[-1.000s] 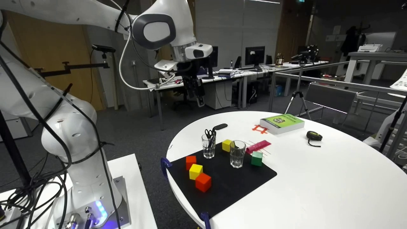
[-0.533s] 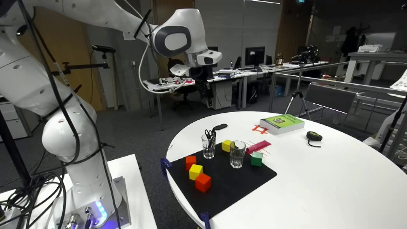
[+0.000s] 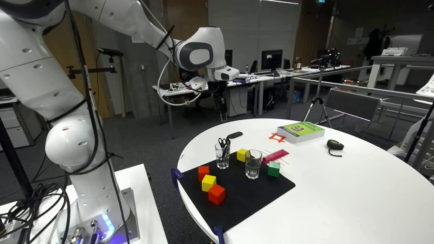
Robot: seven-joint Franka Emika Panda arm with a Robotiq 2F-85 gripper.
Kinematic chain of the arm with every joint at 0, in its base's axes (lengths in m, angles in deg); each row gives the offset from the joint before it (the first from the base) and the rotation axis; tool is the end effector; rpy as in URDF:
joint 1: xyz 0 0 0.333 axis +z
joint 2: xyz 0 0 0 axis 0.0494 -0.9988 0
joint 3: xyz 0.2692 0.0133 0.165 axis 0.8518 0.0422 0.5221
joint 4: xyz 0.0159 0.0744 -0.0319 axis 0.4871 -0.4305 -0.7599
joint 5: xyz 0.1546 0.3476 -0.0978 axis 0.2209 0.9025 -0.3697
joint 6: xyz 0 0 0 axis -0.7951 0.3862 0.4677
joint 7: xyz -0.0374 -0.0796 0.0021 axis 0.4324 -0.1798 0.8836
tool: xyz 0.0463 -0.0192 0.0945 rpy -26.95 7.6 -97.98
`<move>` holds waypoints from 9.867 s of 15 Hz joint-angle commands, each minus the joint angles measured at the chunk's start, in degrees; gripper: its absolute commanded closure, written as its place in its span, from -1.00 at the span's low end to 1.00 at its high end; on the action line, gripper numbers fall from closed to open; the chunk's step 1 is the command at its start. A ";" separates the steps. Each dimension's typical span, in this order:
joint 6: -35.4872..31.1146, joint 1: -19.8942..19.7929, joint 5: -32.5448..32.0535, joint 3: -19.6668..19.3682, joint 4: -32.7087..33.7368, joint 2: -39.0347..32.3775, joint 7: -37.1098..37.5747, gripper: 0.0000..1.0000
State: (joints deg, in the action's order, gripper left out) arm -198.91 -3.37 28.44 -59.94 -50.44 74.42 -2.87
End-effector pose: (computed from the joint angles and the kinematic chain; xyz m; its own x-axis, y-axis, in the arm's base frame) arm 0.4645 0.0222 0.4307 0.9478 -0.2842 0.1445 -0.2742 -0.9579 -0.0856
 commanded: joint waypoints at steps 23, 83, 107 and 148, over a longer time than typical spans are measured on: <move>-4.00 2.44 1.48 1.09 1.80 -11.46 6.09 -1.00; -5.87 12.83 -18.49 -1.19 16.01 -32.73 38.42 -1.00; -3.32 13.22 -17.73 -1.08 16.25 -32.90 37.07 0.93; 7.48 11.73 -16.60 0.27 16.65 -28.51 32.39 -1.00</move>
State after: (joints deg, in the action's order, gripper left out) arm -193.89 9.07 10.40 -59.92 -34.50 46.38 31.40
